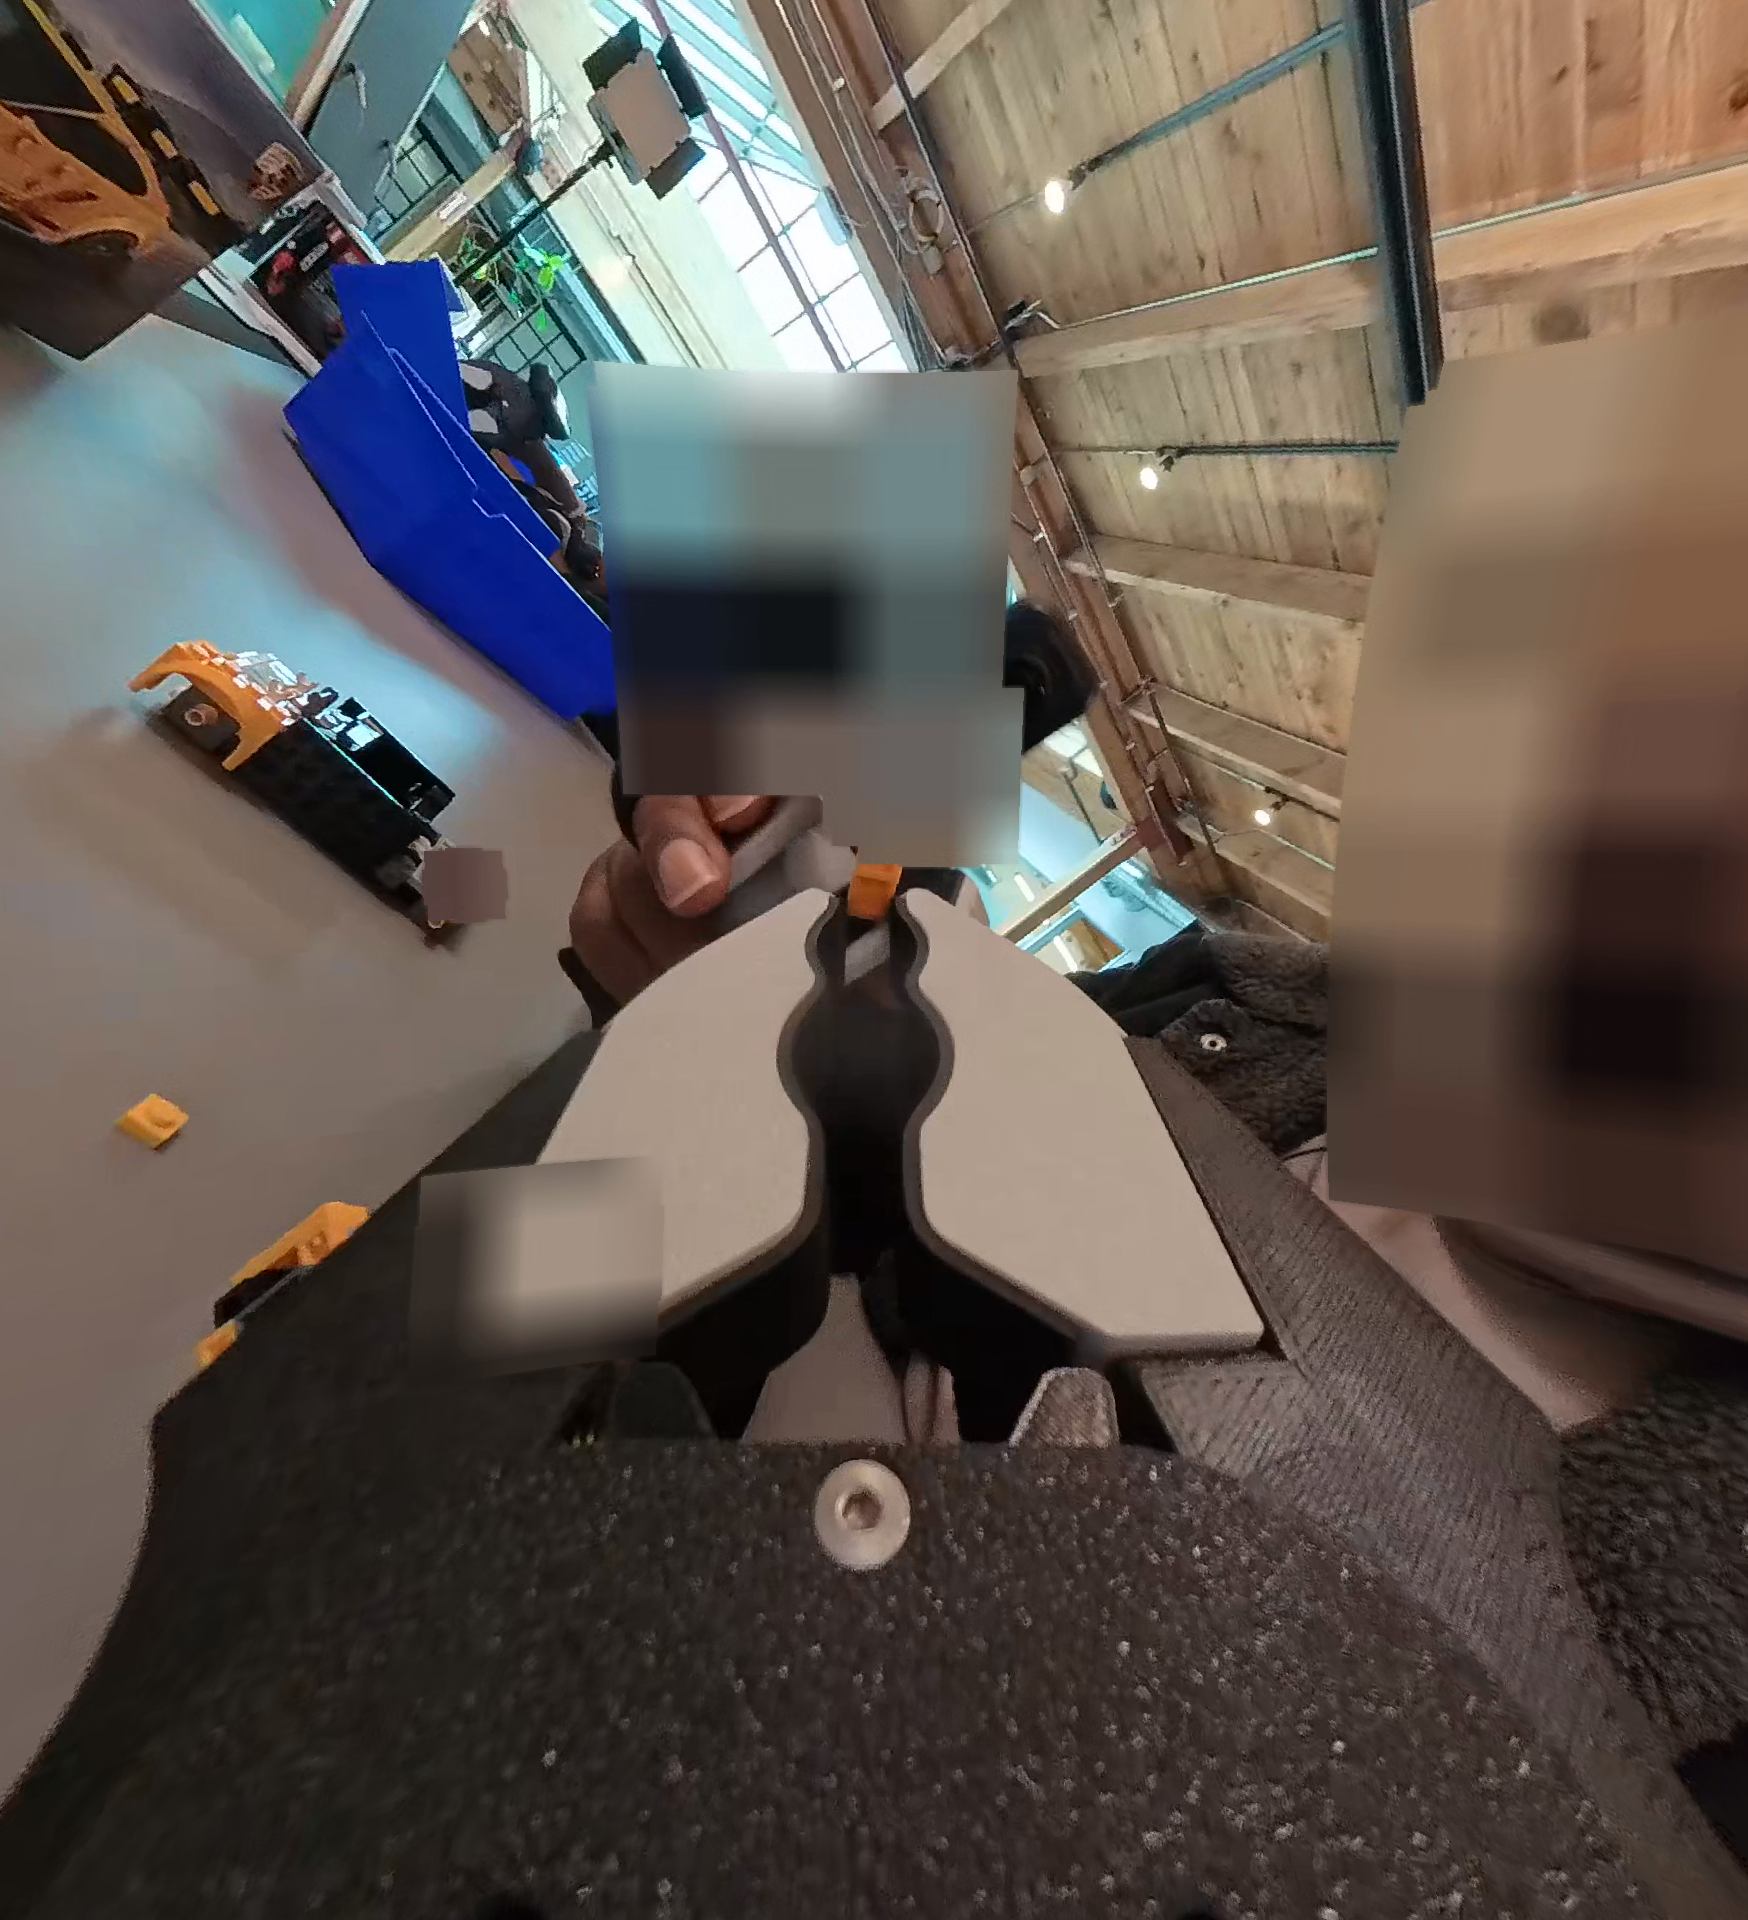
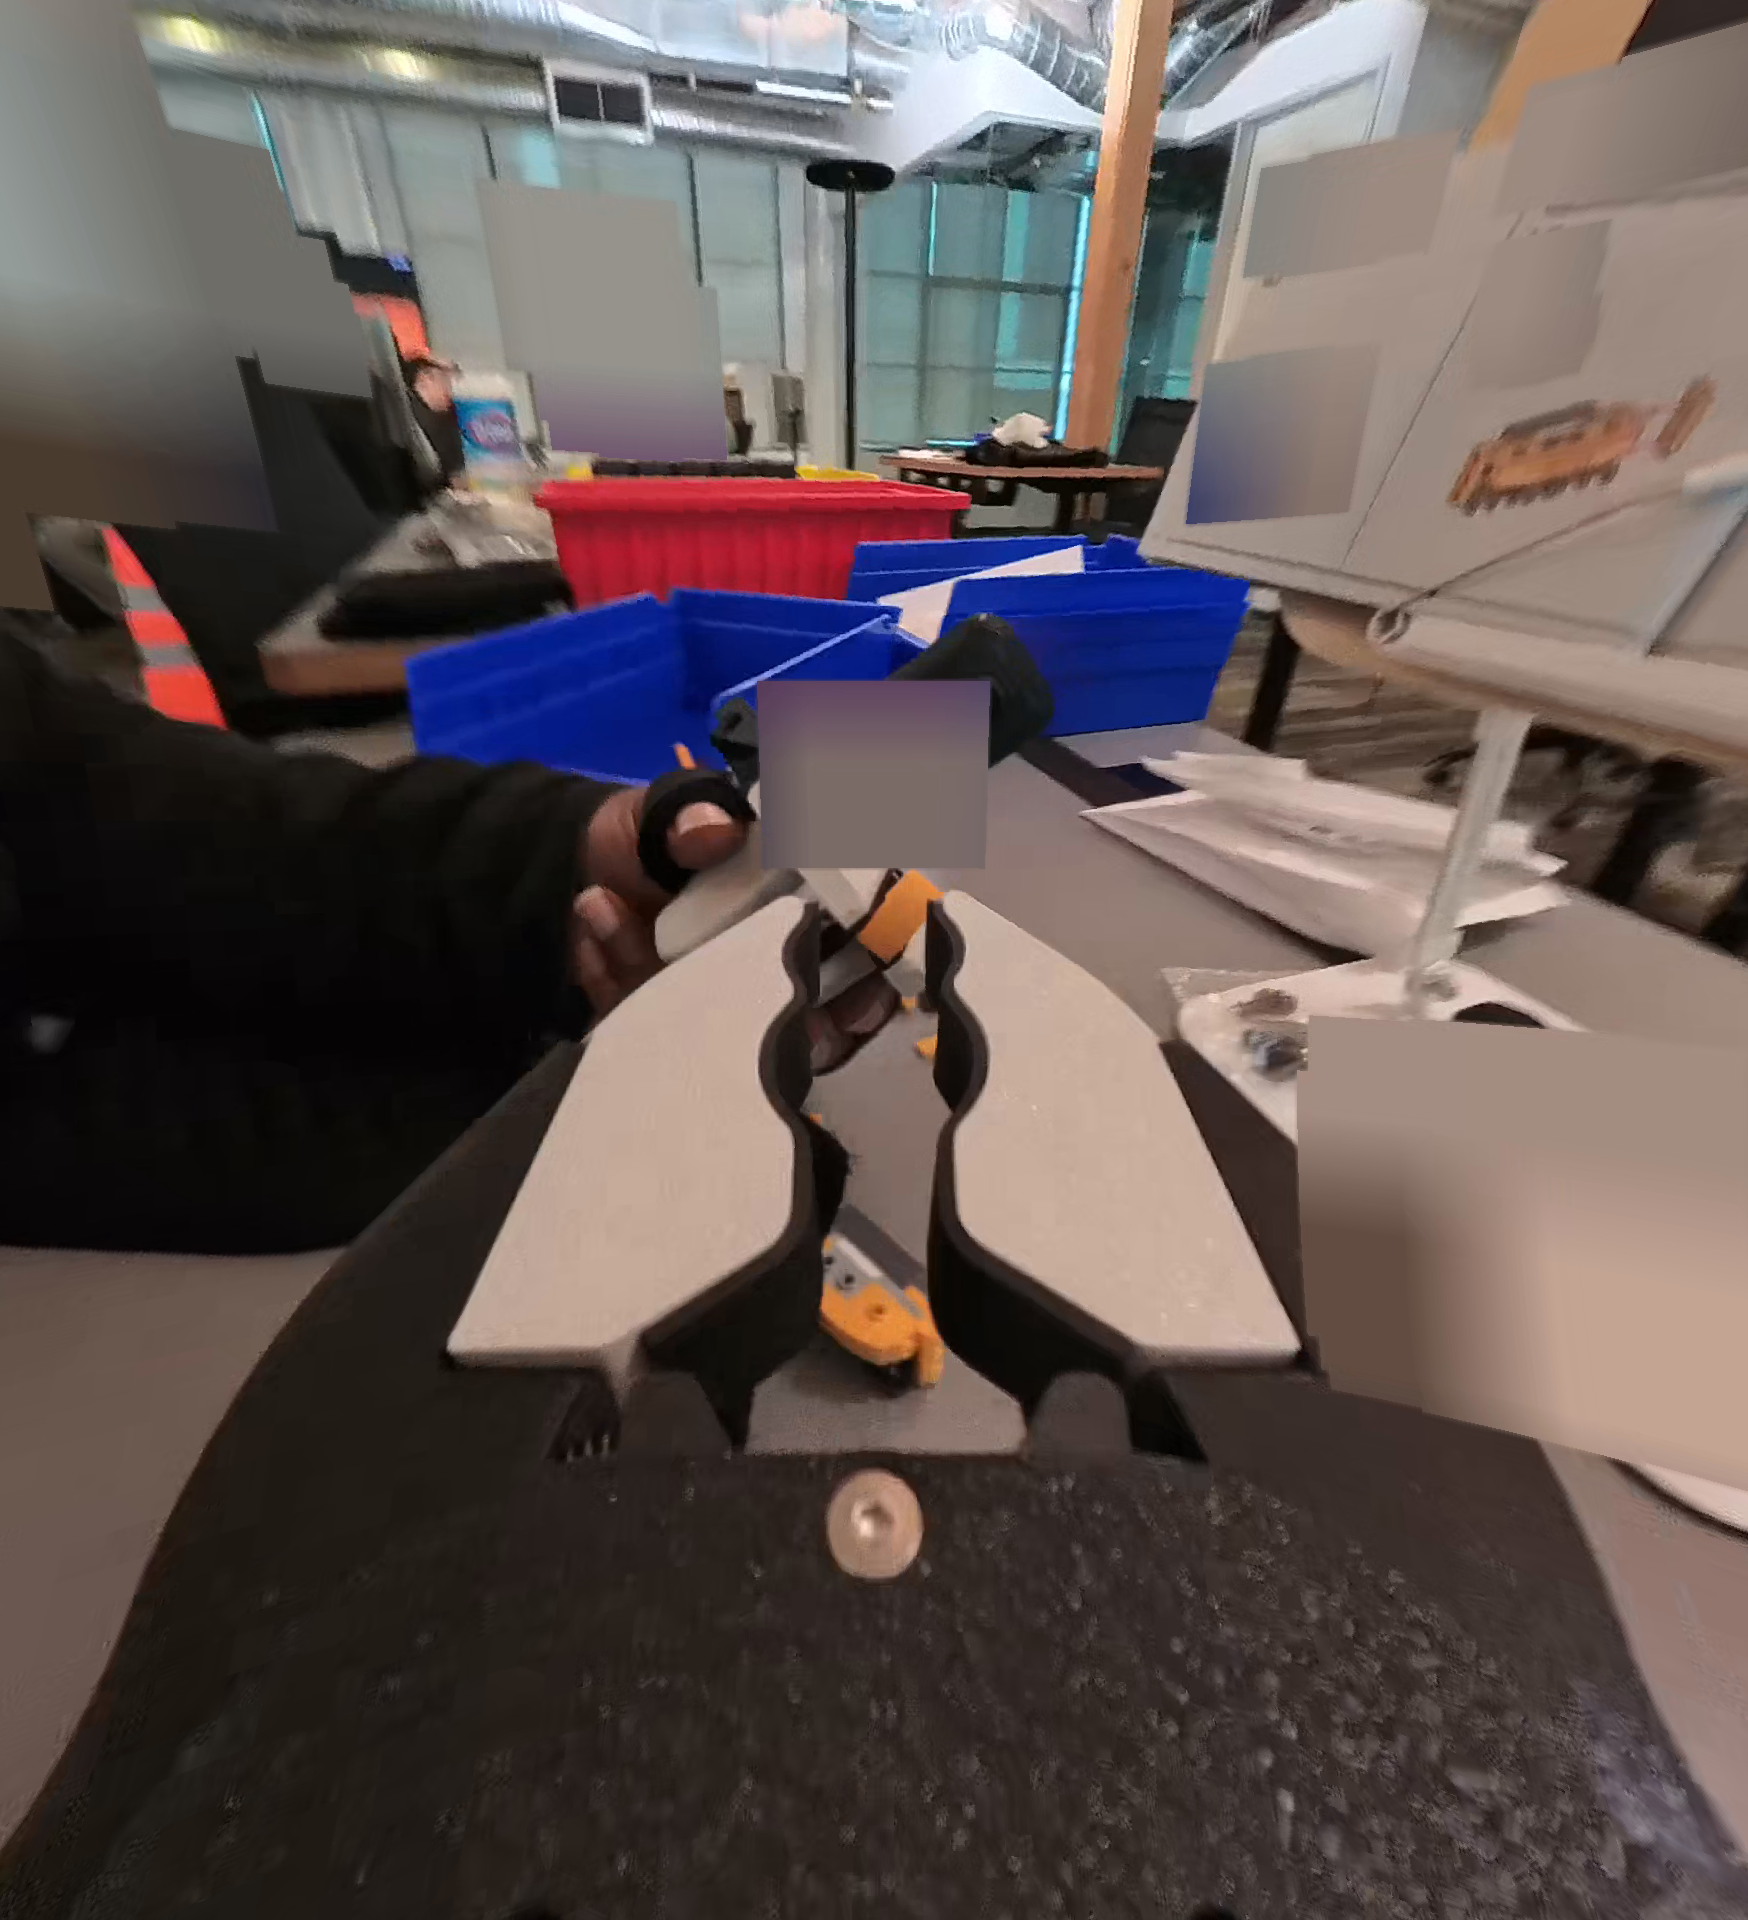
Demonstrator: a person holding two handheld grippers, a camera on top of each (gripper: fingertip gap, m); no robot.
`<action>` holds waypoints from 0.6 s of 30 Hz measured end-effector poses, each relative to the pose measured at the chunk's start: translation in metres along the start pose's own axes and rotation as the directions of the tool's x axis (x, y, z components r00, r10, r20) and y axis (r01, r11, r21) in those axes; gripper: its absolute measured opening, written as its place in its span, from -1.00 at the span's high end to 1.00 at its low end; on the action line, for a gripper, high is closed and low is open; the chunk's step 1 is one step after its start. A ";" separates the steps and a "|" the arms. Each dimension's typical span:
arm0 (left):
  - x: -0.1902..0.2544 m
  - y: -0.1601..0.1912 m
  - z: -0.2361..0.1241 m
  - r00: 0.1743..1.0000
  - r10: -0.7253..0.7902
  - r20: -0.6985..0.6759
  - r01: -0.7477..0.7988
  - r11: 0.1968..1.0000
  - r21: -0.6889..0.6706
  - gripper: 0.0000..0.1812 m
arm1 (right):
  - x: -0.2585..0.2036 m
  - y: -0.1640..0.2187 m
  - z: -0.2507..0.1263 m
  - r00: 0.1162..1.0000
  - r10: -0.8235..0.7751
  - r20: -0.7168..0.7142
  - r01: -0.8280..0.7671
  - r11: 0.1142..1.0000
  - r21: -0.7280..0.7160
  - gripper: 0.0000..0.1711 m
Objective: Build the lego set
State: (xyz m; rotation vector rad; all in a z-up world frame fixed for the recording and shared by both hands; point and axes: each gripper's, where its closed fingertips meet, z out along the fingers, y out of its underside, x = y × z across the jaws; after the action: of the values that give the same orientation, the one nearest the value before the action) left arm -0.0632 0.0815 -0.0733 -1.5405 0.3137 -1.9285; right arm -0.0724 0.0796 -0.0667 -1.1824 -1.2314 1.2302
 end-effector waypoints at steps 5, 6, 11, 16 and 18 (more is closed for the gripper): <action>-0.003 0.008 0.000 0.988 0.143 0.063 -0.139 0.988 -0.065 0.92 | 0.004 0.002 -0.001 0.964 0.251 0.085 -0.252 0.968 0.000 0.78; -0.003 0.010 0.001 0.980 0.185 0.077 -0.179 0.980 -0.084 0.92 | 0.004 0.005 0.000 0.958 0.271 0.087 -0.271 0.962 -0.019 0.78; -0.007 0.015 0.003 0.932 0.329 0.154 -0.307 0.939 -0.153 0.92 | -0.002 0.008 0.001 0.944 0.307 0.124 -0.303 0.952 -0.054 0.91; -0.013 0.010 -0.001 0.890 0.398 0.224 -0.365 0.914 -0.177 0.91 | 0.006 0.008 -0.002 0.940 0.324 0.103 -0.318 0.945 -0.074 0.91; -0.023 0.002 -0.017 0.801 0.492 0.341 -0.431 0.869 -0.242 0.86 | 0.023 0.018 -0.008 0.955 0.297 0.021 -0.288 0.940 -0.184 0.91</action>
State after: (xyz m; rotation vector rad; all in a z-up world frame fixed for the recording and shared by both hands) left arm -0.0758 0.0905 -0.0976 -1.7142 0.6095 -1.2045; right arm -0.0652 0.1033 -0.0845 -1.5184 -1.2535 1.3939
